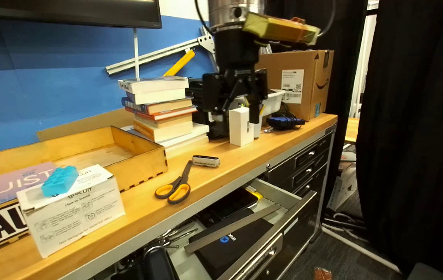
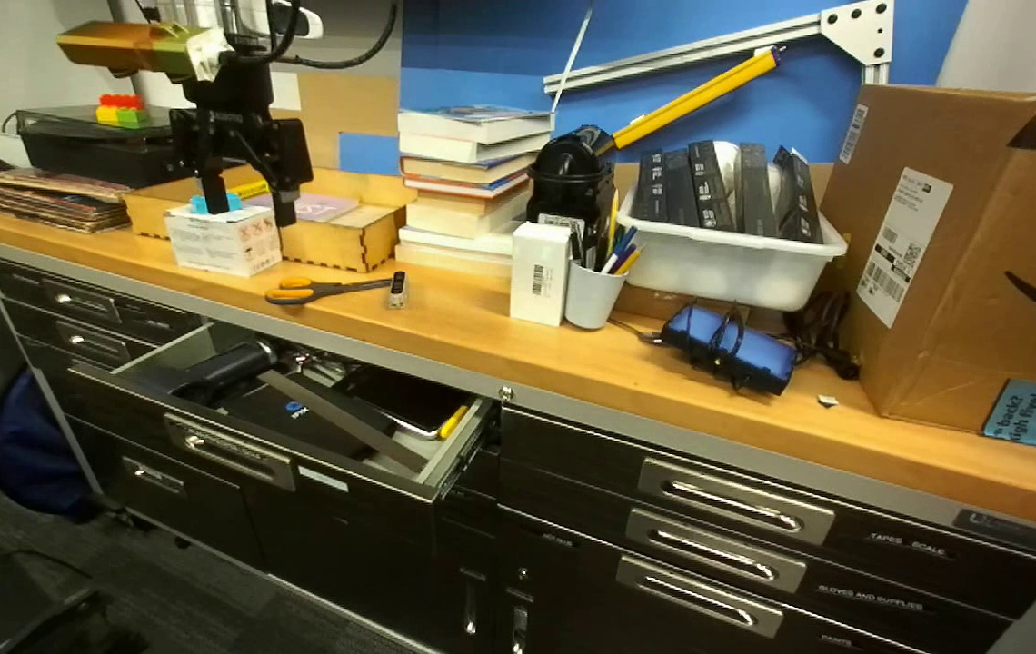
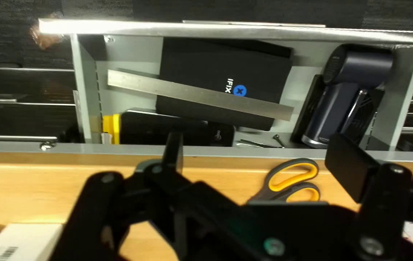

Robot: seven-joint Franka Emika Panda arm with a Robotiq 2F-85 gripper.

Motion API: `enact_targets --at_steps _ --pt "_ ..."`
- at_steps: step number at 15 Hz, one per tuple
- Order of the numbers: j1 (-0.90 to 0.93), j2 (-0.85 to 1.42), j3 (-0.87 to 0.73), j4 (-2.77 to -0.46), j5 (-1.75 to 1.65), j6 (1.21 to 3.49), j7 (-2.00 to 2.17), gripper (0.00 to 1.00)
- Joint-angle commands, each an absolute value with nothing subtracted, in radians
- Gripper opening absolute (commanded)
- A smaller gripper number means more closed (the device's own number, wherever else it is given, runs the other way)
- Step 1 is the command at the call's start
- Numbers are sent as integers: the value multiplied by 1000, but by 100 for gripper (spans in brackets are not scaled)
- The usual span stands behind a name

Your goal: Pick up the blue object from the box and put it in the open drawer, then pick up the scissors from the drawer and put it on the counter and close the drawer

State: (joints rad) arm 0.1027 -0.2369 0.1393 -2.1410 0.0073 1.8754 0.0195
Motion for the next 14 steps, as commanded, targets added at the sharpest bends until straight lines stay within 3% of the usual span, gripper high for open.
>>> enact_targets --at_steps 1,14 --pt "141 -20 184 -1891 -31 1787 24 100" --pt "351 355 257 -1475 -48 1754 188 100"
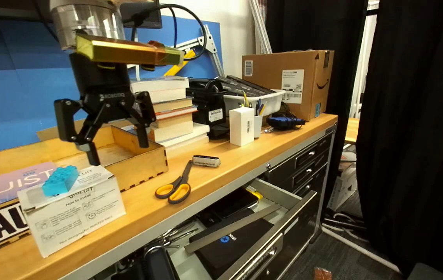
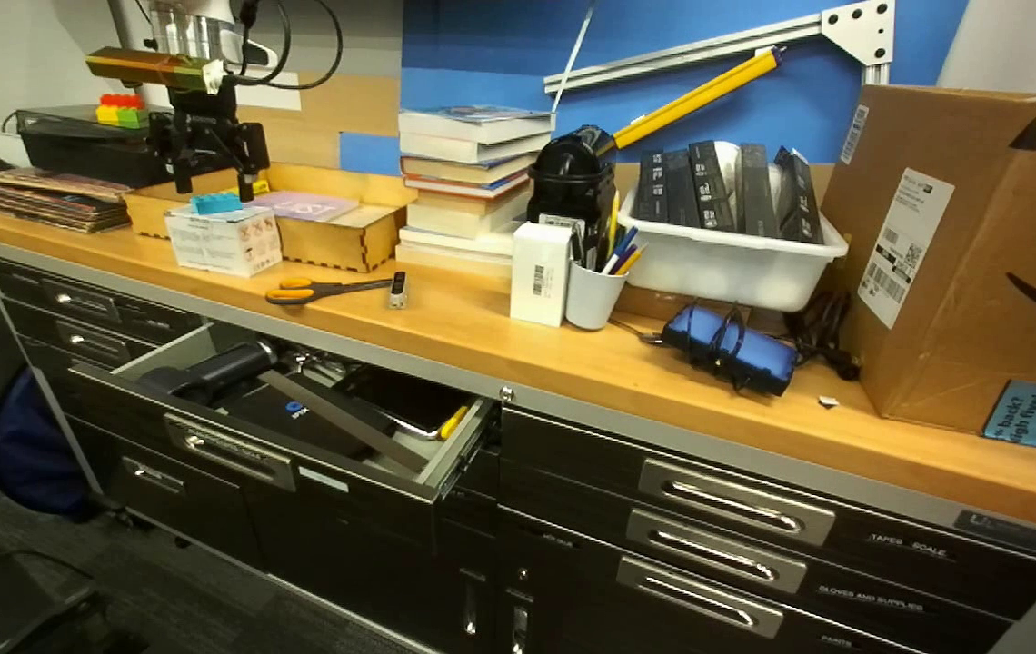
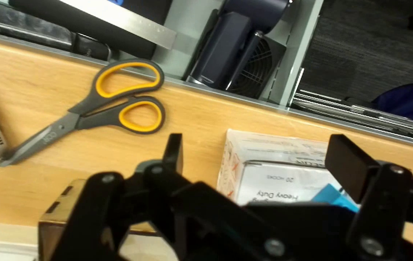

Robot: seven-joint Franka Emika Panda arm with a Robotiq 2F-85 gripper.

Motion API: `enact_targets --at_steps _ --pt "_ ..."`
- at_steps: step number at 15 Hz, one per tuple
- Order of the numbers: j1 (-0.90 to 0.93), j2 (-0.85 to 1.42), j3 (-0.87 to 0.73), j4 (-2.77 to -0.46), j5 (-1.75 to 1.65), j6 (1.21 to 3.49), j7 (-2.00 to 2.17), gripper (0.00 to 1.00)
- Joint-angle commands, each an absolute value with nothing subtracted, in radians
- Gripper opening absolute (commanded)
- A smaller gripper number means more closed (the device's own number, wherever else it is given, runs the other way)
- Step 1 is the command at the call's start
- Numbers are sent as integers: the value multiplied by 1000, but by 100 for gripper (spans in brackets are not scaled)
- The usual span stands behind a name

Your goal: Pick up the blue object from the box and put it in the open drawer, then pick up the scissors from the drawer and put it on the counter and close the drawer

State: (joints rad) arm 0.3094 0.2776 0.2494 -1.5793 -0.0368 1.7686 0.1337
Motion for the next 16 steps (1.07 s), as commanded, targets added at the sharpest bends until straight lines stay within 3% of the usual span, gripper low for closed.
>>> enact_targets --at_steps 1,10,11,13,16 --pt "366 371 257 -1463 -49 1773 198 100" --pt "496 515 207 -1349 -147 1958 417 100" --pt "508 527 196 -1338 -169 1963 442 75" --pt "532 544 175 -1316 -206 1948 487 68" --pt "556 544 151 -1295 -252 1917 532 42"
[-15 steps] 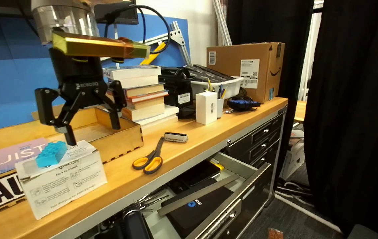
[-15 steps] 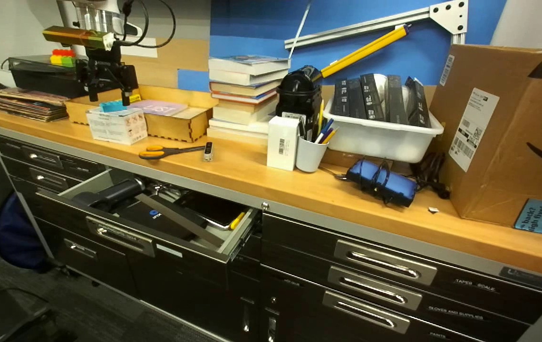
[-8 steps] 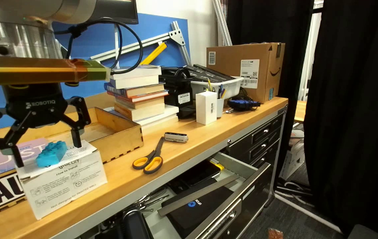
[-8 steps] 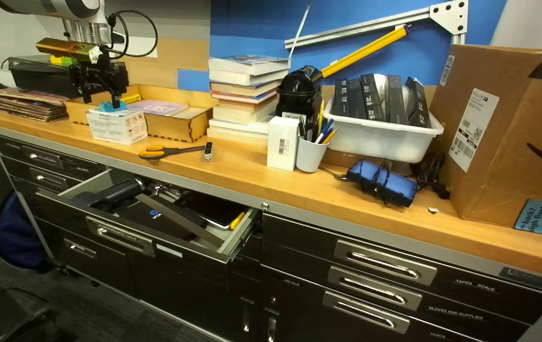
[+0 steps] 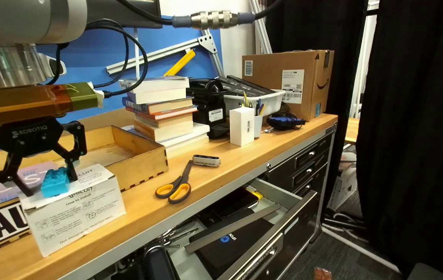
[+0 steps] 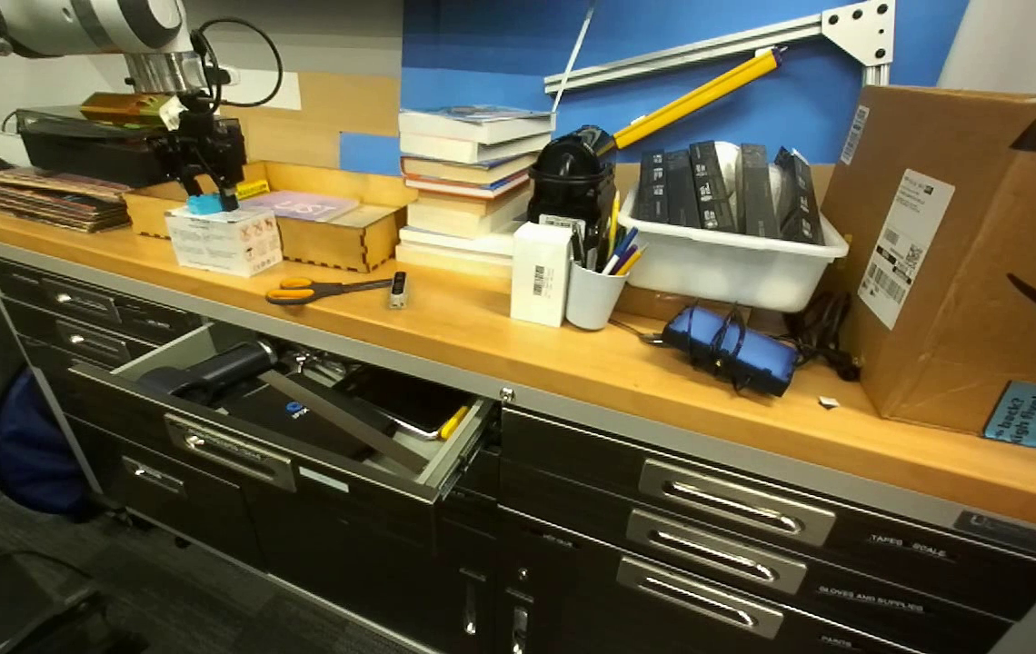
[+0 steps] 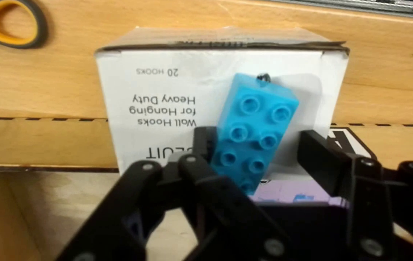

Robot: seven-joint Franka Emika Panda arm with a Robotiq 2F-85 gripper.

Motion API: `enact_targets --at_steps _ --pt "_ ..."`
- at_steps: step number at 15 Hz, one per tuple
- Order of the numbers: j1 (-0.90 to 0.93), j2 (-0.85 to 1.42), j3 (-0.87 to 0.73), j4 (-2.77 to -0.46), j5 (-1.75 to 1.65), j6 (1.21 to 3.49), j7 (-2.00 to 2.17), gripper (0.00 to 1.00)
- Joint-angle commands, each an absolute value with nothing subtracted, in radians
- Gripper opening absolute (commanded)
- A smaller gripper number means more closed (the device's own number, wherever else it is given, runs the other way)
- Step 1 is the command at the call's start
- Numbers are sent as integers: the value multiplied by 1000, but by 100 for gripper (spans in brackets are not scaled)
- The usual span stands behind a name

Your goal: Pick up the blue object from the box and put it in the open drawer, then pick up the scissors from the drawer and put it on the counter and close the drawer

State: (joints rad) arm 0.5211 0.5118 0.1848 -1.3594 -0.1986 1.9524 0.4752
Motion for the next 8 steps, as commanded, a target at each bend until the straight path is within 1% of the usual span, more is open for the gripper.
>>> enact_targets --at_steps 1,2,4,5,8 --pt "561 540 144 -1294 -265 1904 541 35" --pt "564 537 140 -1292 -271 1886 544 27" --pt "557 525 142 -1283 -259 1787 514 13" --pt "546 514 148 -1281 -239 1725 497 12" --pt "504 459 169 -1322 -183 1602 416 13"
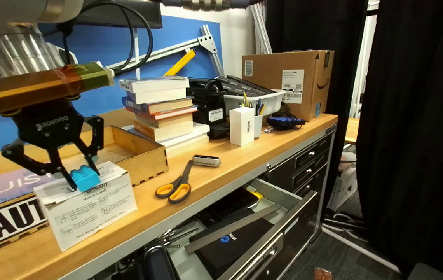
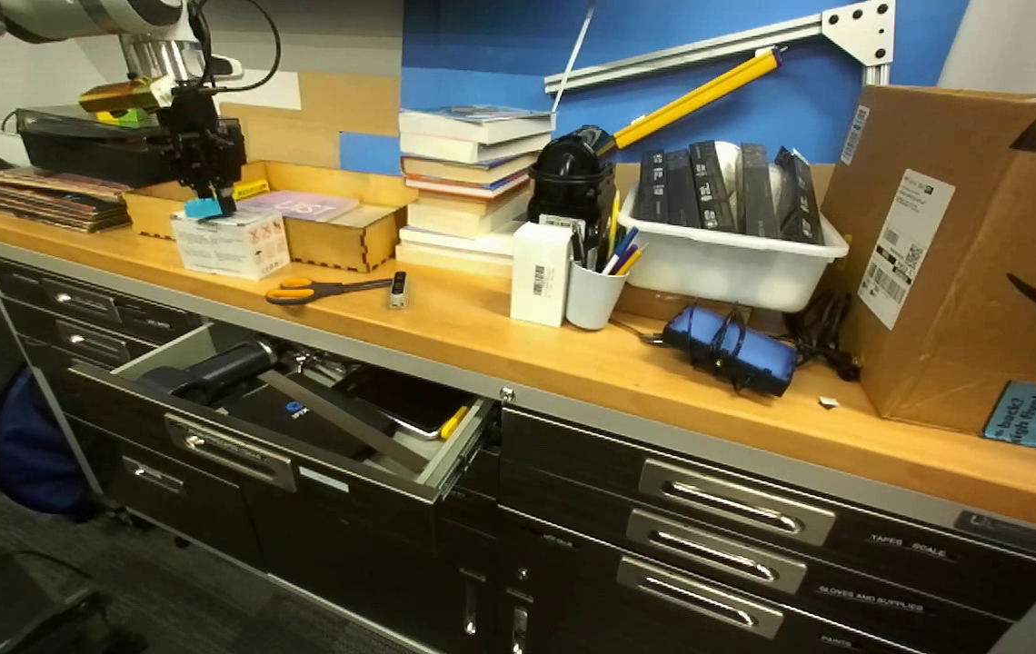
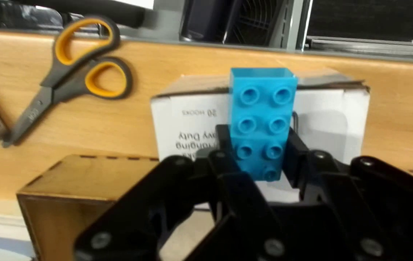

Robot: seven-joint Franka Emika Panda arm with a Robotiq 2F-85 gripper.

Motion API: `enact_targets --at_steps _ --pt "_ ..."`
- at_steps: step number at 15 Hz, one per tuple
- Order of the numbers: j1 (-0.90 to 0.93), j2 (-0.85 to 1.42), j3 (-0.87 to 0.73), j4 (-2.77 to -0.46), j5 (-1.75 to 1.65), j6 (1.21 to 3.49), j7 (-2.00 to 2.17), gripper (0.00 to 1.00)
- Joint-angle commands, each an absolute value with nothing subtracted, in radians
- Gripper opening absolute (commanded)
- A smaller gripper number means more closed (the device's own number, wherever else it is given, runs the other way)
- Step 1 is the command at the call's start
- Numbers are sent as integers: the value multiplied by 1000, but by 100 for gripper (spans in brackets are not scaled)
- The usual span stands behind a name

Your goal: Pick up the blue object from the box and put it in the open drawer, then pick up the scissors from the drawer and put it on the counter and close the drawer

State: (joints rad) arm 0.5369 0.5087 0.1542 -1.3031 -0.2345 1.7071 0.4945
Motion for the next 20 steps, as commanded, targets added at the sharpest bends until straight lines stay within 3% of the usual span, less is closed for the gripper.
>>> enact_targets --at_steps 1,6,14,20 --pt "490 439 173 -1337 -161 1568 381 13" --pt "413 298 166 -1528 -91 1537 202 14" --pt "298 148 142 -1983 -119 2036 428 14" --pt "238 -12 141 -2328 -70 2247 493 14"
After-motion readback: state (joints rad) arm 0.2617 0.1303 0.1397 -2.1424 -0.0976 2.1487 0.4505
